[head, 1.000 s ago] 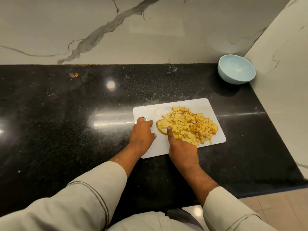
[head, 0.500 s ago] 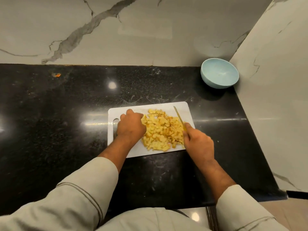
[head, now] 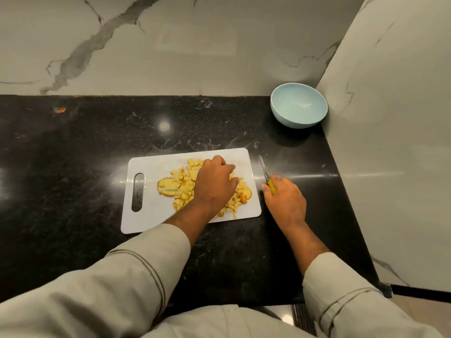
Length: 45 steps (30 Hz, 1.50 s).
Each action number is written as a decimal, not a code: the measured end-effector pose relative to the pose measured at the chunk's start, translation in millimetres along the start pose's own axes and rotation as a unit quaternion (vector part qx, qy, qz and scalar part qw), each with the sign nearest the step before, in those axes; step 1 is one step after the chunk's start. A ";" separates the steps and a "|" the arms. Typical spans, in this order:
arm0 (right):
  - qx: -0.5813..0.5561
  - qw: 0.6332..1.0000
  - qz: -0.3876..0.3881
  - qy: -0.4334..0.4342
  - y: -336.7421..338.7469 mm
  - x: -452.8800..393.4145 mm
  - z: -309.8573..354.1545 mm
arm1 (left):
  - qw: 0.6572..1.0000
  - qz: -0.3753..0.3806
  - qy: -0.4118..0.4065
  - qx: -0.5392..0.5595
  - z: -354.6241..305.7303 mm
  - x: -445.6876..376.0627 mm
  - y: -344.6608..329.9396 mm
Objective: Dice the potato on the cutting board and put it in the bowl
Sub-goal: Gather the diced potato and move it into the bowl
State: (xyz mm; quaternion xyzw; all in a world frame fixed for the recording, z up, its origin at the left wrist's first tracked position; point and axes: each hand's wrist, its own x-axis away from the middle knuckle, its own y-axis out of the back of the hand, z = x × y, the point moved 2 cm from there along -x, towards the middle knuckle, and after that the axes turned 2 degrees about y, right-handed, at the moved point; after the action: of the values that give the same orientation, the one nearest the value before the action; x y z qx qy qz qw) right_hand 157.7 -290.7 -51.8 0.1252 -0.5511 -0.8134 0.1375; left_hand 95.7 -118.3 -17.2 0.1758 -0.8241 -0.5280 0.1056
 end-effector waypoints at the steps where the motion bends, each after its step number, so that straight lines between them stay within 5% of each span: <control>1: -0.009 1.000 -0.004 0.001 0.9 -0.3 -0.5 | 1.000 0.001 -0.007 -0.003 -3.6 -3.1 -1.0; 9: -0.064 0.997 -0.038 0.036 23.3 -49.8 -9.6 | 0.995 0.060 -0.011 -0.077 -32.4 -56.9 -8.0; 16: -0.117 0.991 -0.025 -0.060 42.9 -125.3 -33.2 | 0.984 0.154 0.042 -0.074 -41.3 -99.1 -24.6; 23: -0.098 0.991 -0.005 -0.090 45.6 -171.0 -64.4 | 0.991 0.093 -0.003 -0.093 -59.6 -110.3 -40.8; 30: -0.189 0.974 -0.014 -0.123 34.2 -191.4 -77.2 | 0.988 0.062 0.060 0.129 -98.4 -185.2 -41.3; 35: -0.236 0.963 -0.049 -0.119 32.1 -190.7 -75.6 | 0.906 0.038 0.201 0.371 -105.8 -215.1 -53.8; 45: -0.229 0.967 -0.059 -0.091 32.6 -70.3 -62.8 | 0.892 0.055 0.182 0.410 -75.0 -119.0 -41.3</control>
State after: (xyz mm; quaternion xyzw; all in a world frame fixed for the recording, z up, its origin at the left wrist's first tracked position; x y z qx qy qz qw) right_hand 248.2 -330.9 -40.6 0.0482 -0.3516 -0.9328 0.0631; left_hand 239.0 -148.7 -21.9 0.2504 -0.9422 -0.0955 0.2011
